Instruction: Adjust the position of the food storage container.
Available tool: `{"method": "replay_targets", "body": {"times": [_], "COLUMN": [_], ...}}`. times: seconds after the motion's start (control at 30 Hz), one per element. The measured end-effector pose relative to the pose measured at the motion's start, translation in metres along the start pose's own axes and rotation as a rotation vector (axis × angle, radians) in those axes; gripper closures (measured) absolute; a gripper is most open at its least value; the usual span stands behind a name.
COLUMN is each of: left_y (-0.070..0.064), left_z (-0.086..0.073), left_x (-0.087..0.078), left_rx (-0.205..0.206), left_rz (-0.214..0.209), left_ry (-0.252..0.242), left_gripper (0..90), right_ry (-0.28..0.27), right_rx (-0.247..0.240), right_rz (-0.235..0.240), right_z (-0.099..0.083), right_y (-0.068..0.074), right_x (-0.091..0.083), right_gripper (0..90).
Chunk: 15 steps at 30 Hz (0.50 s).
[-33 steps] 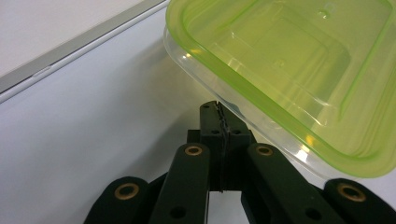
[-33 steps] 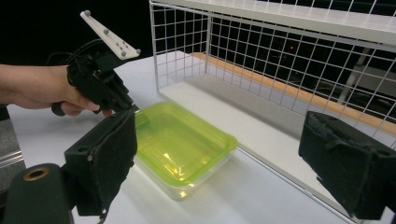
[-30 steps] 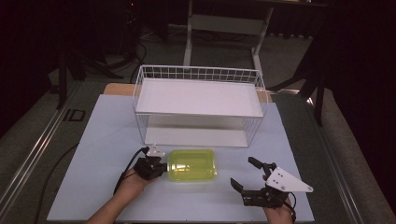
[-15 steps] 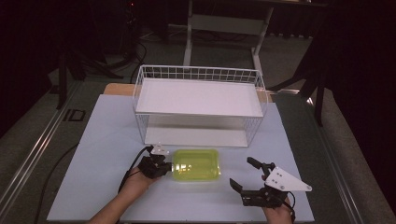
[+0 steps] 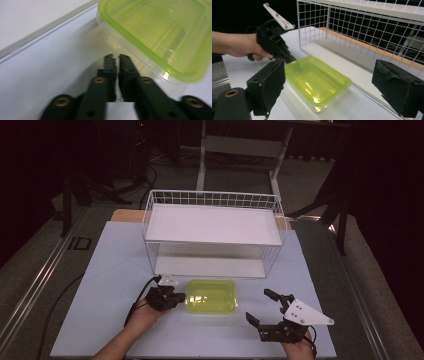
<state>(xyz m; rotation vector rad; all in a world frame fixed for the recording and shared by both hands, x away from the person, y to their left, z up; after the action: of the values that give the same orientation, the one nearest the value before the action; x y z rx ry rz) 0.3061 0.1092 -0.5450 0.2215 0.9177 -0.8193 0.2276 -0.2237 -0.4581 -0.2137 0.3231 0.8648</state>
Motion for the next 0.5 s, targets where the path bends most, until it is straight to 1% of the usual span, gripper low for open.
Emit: {"method": "replay_targets", "body": {"times": [0.03,0.07,0.1,0.13,0.17,0.2,0.23,0.27,0.3,0.33,0.37,0.4,0.43,0.47,0.5], "left_y": [0.001,0.001,0.0,-0.001,-0.002,-0.003,-0.005,-0.007,-0.009,-0.01,-0.012,-0.014,-0.015,-0.016,-0.018], "left_z": [-0.002,-0.003,-0.005,-0.006,-0.008,-0.01,-0.011,-0.012,-0.012,-0.012,-0.011,-0.01,-0.008,-0.006,-0.003], "left_x": [-0.005,-0.011,-0.018,-0.024,-0.03,-0.037,-0.043,-0.049,-0.054,-0.058,-0.062,-0.066,-0.069,-0.072,-0.073], "left_rx": [0.003,0.006,0.004,-0.003,-0.005,-0.008,-0.01,-0.003,0.002,0.005,0.013,0.016,0.016,0.017,0.014], "left_rz": [-0.003,-0.011,-0.013,-0.022,-0.044,-0.05,-0.05,-0.07,-0.082,-0.075,-0.079,-0.08,-0.081,-0.091,-0.091], "left_ry": [-0.016,-0.038,-0.056,-0.08,-0.116,-0.143,-0.17,-0.191,-0.209,-0.223,-0.238,-0.258,-0.286,-0.311,-0.326], "left_gripper": [78.9,68.8,68.8,60.4,45.1,45.1,38.5,29.4,20.2,15.5,13.6,12.3,10.1,7.5,6.9], "right_ry": [0.002,-0.002,-0.002,-0.002,-0.01,-0.01,-0.011,-0.004,-0.002,0.02,0.042,0.044,0.049,0.094,0.139], "right_rx": [0.002,-0.003,-0.003,-0.006,-0.02,-0.02,-0.041,-0.052,-0.054,-0.055,-0.045,-0.039,-0.027,-0.013,-0.031], "right_rz": [-0.001,0.014,0.014,0.03,0.035,0.035,0.022,0.009,0.015,0.045,0.056,0.051,0.06,0.068,0.062], "right_z": [0.0,0.001,0.001,0.002,0.004,0.004,0.006,0.007,0.008,0.008,0.008,0.007,0.006,0.005,0.005], "right_y": [0.0,0.001,0.001,0.001,0.004,0.004,0.005,0.006,0.007,0.007,0.007,0.007,0.008,0.008,0.008], "right_x": [0.0,-0.002,-0.002,-0.003,-0.007,-0.007,-0.01,-0.011,-0.012,-0.012,-0.009,-0.007,-0.005,-0.001,0.003], "right_gripper": [14.0,16.0,16.0,16.0,16.0,16.0,16.0,15.9,16.6,16.6,17.3,20.8,20.4,19.8,19.8]}}
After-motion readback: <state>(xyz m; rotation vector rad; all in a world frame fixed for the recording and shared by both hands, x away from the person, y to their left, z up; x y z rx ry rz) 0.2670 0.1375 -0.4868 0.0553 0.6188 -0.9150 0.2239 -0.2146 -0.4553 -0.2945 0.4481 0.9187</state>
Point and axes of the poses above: each handheld gripper's, and its own axes: x roughly forward along the jaws, z roughly out of its top, y roughly to its left, the point moved 3 cm from there along x, roughly forward along the jaws, and after that the axes turned 6 degrees about y, right-handed, at the moved point
